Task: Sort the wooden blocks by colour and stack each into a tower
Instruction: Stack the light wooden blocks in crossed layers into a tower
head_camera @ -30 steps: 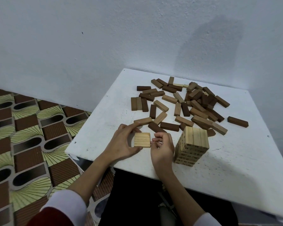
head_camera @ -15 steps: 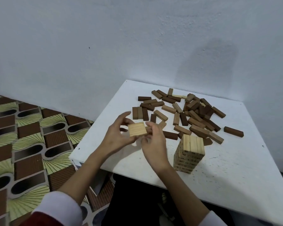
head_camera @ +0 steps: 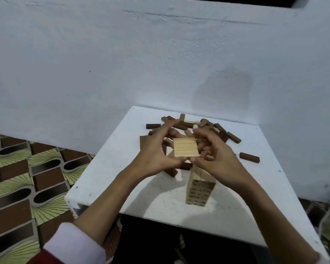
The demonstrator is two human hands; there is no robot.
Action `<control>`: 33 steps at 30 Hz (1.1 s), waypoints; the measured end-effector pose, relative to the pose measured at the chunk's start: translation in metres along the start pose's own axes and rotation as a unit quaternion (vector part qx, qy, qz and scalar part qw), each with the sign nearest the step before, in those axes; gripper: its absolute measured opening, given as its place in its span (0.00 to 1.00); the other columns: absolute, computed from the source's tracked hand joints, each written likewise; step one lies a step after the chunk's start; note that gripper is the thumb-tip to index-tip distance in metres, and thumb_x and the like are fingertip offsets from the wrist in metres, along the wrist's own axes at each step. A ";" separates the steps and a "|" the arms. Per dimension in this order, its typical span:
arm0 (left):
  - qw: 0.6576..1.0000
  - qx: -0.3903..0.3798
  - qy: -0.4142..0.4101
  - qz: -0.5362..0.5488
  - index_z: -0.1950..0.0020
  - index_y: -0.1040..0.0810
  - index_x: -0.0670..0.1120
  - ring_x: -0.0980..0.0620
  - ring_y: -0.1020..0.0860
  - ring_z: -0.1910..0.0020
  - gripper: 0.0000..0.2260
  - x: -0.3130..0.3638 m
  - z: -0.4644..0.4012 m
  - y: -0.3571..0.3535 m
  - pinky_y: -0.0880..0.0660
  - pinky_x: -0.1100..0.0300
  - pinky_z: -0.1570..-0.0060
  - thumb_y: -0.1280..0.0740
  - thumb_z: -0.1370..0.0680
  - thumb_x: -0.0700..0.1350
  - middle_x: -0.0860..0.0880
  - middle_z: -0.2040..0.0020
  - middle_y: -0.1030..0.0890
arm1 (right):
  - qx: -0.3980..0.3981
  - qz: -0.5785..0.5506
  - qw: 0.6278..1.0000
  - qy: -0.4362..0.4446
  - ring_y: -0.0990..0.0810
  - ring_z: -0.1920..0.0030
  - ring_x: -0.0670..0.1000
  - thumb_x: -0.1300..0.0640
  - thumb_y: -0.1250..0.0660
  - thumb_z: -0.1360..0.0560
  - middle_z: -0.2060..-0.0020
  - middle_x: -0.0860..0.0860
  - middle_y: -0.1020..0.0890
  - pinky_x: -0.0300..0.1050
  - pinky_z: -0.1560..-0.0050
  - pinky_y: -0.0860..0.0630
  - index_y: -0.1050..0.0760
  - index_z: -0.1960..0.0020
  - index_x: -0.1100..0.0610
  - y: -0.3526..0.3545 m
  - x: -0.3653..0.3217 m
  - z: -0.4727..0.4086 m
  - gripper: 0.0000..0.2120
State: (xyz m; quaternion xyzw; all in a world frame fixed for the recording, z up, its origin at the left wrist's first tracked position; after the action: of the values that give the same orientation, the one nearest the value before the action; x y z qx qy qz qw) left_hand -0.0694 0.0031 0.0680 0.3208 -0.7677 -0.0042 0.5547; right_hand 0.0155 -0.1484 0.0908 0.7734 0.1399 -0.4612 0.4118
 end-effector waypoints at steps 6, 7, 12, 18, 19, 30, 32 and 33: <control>0.997 -0.081 0.010 -0.002 0.31 0.37 0.57 0.64 0.26 0.53 0.38 -0.003 -0.003 -0.043 0.26 0.66 0.49 0.23 0.37 0.44 0.63 0.51 0.25 | 0.005 0.050 0.999 -0.014 0.28 0.46 0.43 0.63 0.26 0.32 0.40 0.46 0.27 0.28 0.52 0.29 0.33 0.36 0.45 0.027 0.038 0.020 0.30; 0.996 -0.093 0.018 -0.003 0.30 0.37 0.56 0.64 0.26 0.53 0.39 -0.004 -0.004 -0.048 0.27 0.68 0.49 0.22 0.36 0.42 0.62 0.51 0.25 | 0.001 0.048 0.999 -0.017 0.28 0.45 0.42 0.63 0.26 0.32 0.40 0.47 0.27 0.26 0.52 0.31 0.32 0.35 0.47 0.028 0.043 0.023 0.29; 0.992 -0.121 0.026 -0.025 0.32 0.39 0.60 0.60 0.24 0.47 0.39 -0.011 -0.004 -0.057 0.24 0.65 0.49 0.22 0.34 0.39 0.57 0.47 0.25 | -0.009 0.049 0.999 -0.006 0.28 0.40 0.46 0.54 0.28 0.34 0.38 0.47 0.27 0.32 0.46 0.28 0.32 0.34 0.50 0.026 0.065 0.029 0.30; 0.986 -0.152 0.043 -0.061 0.27 0.40 0.56 0.67 0.25 0.47 0.40 -0.014 -0.002 -0.056 0.29 0.74 0.51 0.23 0.33 0.43 0.63 0.48 0.27 | -0.035 0.061 0.997 0.011 0.30 0.38 0.46 0.49 0.31 0.34 0.38 0.47 0.29 0.29 0.44 0.31 0.34 0.34 0.49 0.022 0.073 0.029 0.29; 0.985 -0.155 0.044 -0.062 0.27 0.40 0.55 0.68 0.26 0.48 0.40 -0.014 -0.002 -0.056 0.30 0.76 0.53 0.23 0.33 0.42 0.63 0.48 0.27 | -0.038 0.064 0.997 0.013 0.31 0.38 0.46 0.49 0.31 0.34 0.38 0.47 0.29 0.28 0.44 0.32 0.34 0.34 0.48 0.021 0.074 0.028 0.29; 0.980 -0.175 0.045 -0.087 0.27 0.45 0.62 0.56 0.27 0.38 0.43 -0.021 0.004 -0.057 0.29 0.49 0.38 0.24 0.36 0.55 0.68 0.43 0.30 | -0.059 0.071 0.996 0.005 0.35 0.35 0.44 0.50 0.28 0.33 0.34 0.48 0.32 0.21 0.42 0.39 0.39 0.32 0.46 0.020 0.079 0.031 0.34; 0.980 -0.175 0.044 -0.088 0.28 0.45 0.64 0.56 0.27 0.38 0.43 -0.023 0.004 -0.057 0.29 0.48 0.38 0.26 0.37 0.58 0.68 0.43 0.30 | -0.056 0.071 0.996 0.004 0.35 0.35 0.43 0.50 0.28 0.33 0.34 0.47 0.33 0.22 0.42 0.38 0.40 0.33 0.44 0.019 0.080 0.030 0.34; 0.979 -0.174 0.046 -0.091 0.29 0.45 0.65 0.56 0.28 0.38 0.42 -0.023 0.003 -0.057 0.29 0.48 0.38 0.26 0.37 0.58 0.68 0.43 0.30 | -0.055 0.071 0.996 0.002 0.35 0.36 0.42 0.52 0.27 0.33 0.34 0.47 0.33 0.22 0.42 0.38 0.40 0.33 0.44 0.019 0.081 0.030 0.33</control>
State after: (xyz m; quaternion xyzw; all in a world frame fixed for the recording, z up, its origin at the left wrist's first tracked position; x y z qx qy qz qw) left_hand -0.0403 -0.0321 0.0262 0.2878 -0.6966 -0.1739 0.6338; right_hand 0.0521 -0.1961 0.0264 0.7583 0.1107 -0.4208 0.4854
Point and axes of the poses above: each hand's wrist, its own z-axis away from the middle knuckle, its own y-axis out of the back of the hand, x = y × z, the point moved 2 cm from there along -z, towards the middle knuckle
